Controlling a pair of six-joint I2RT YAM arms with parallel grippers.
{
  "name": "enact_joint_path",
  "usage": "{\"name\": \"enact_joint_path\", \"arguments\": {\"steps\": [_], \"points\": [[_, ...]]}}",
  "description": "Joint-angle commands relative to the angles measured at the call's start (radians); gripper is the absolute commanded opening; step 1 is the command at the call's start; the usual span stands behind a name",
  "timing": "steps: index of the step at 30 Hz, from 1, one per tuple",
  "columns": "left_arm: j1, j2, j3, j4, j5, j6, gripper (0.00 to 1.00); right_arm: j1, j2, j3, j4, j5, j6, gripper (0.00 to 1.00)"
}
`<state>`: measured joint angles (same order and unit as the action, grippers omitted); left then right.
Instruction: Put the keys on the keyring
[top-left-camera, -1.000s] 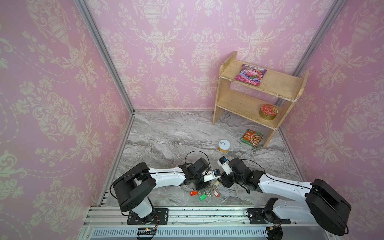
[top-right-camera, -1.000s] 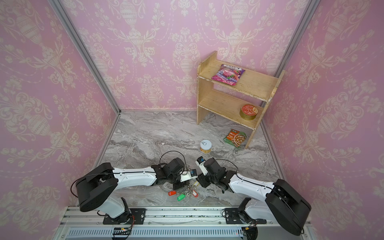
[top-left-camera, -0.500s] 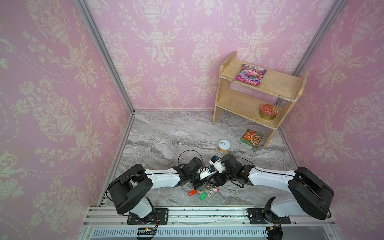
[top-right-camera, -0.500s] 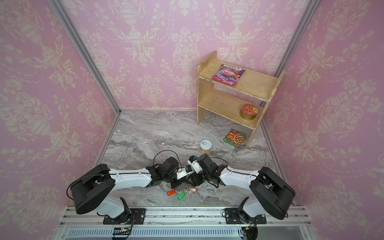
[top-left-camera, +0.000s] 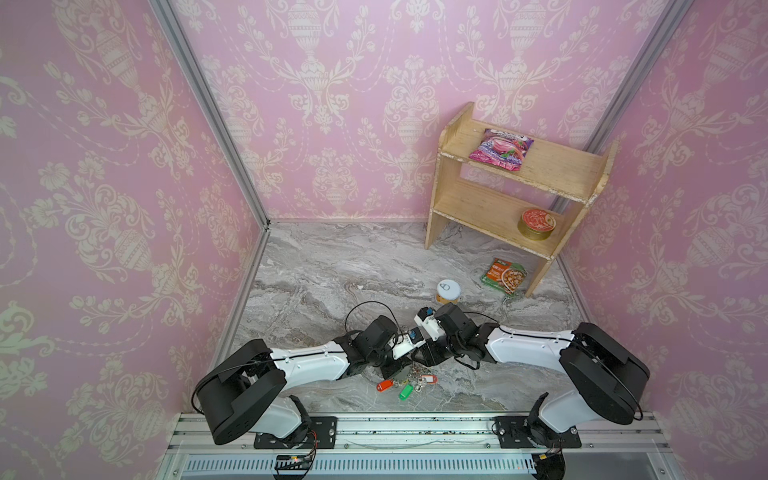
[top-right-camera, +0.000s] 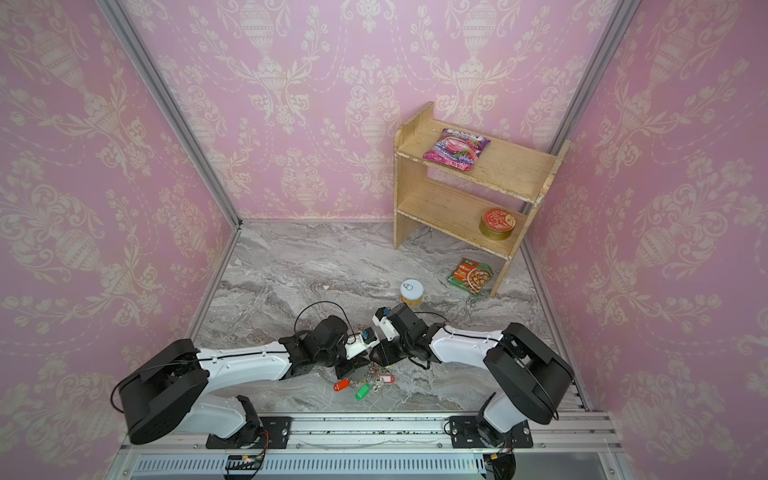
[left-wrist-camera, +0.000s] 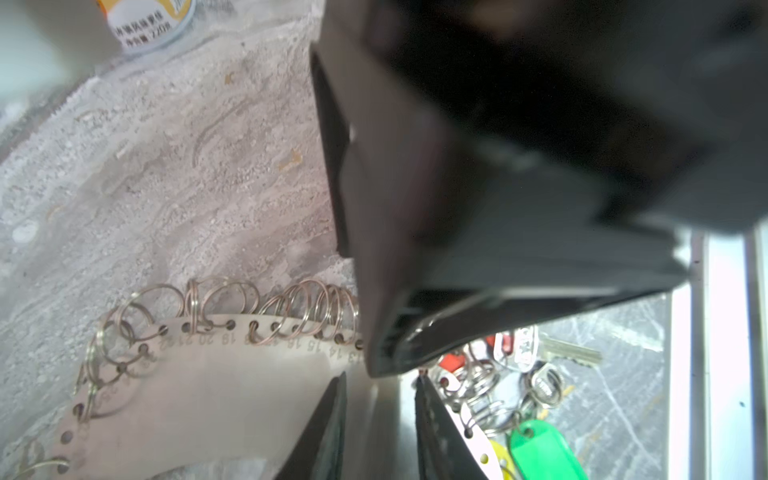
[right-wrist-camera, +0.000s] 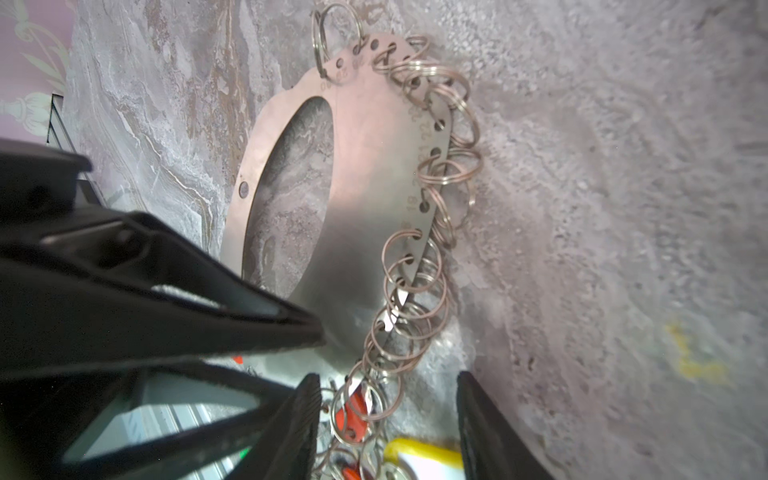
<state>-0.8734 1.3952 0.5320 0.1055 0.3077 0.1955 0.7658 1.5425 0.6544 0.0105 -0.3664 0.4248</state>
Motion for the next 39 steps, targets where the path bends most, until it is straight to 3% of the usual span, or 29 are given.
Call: {"name": "enact_joint_path", "arguments": {"steps": [1,9,13,23,29,39], "points": [[-0.001,-0.028,-0.012,-0.027,0.027,-0.024,0.31,-0.006,0.011,0.009,-0.009,0.017,0.035,0.51],[0.004,-0.015,0.004,-0.044,0.013,-0.039,0.30,0.000,-0.071,-0.040,-0.001,-0.035,0.014,0.46],[0.010,-0.033,-0.007,-0.047,0.001,-0.059,0.30,0.012,-0.140,-0.063,-0.024,0.046,-0.168,0.43],[0.042,-0.183,-0.056,-0.097,-0.062,-0.146,0.33,0.013,-0.082,-0.051,-0.032,-0.056,-0.460,0.32],[0.048,-0.211,-0.058,-0.108,-0.075,-0.151,0.35,0.015,-0.084,-0.073,-0.016,-0.015,-0.521,0.26],[0.051,-0.219,-0.058,-0.105,-0.075,-0.146,0.36,0.030,-0.075,-0.074,-0.006,0.037,-0.591,0.25]]}}
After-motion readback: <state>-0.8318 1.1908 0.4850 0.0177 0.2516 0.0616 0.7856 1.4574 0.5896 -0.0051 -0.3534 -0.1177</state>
